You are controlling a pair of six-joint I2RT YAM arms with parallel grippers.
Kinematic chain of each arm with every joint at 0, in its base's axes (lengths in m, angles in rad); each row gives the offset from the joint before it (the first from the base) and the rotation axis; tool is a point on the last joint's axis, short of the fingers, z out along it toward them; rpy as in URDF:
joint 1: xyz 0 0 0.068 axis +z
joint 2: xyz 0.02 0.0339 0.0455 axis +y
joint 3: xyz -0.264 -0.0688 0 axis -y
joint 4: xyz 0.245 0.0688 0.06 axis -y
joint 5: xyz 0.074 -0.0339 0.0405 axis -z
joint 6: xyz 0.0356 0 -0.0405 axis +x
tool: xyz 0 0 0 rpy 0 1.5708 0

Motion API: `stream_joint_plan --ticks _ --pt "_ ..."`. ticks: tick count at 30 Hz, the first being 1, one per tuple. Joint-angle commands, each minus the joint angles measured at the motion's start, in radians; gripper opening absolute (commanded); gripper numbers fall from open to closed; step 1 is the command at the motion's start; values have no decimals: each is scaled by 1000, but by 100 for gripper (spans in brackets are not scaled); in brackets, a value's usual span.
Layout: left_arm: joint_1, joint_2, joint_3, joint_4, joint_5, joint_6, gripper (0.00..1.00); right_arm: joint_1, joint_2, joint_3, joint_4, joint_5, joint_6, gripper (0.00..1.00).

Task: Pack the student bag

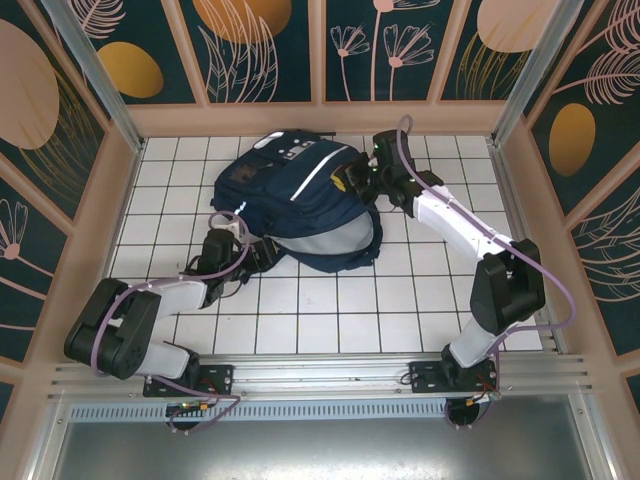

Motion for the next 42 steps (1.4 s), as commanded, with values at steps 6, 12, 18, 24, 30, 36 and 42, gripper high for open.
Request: stream_joint_plan --ticks 6,12,18,24,30,36,42 --pt "-37 11 9 111 10 133 72 -62 -17 33 48 -96 -76 0" --pt "-130 -29 -29 117 -94 290 64 -99 -31 14 18 -166 -165 0" --pt "-166 -124 -200 362 -161 311 65 -106 -32 54 36 -261 -169 0" --pt "-211 -95 -272 589 -155 329 63 -112 -34 137 34 -306 -133 0" --pt "-231 -14 -349 851 -167 411 52 -116 -38 190 8 -330 -141 0" --pt "-284 96 -334 925 -168 481 53 -120 -73 133 11 -358 -165 0" --pt "-320 178 -332 1008 -221 506 56 -123 -137 -13 74 -388 -159 0"
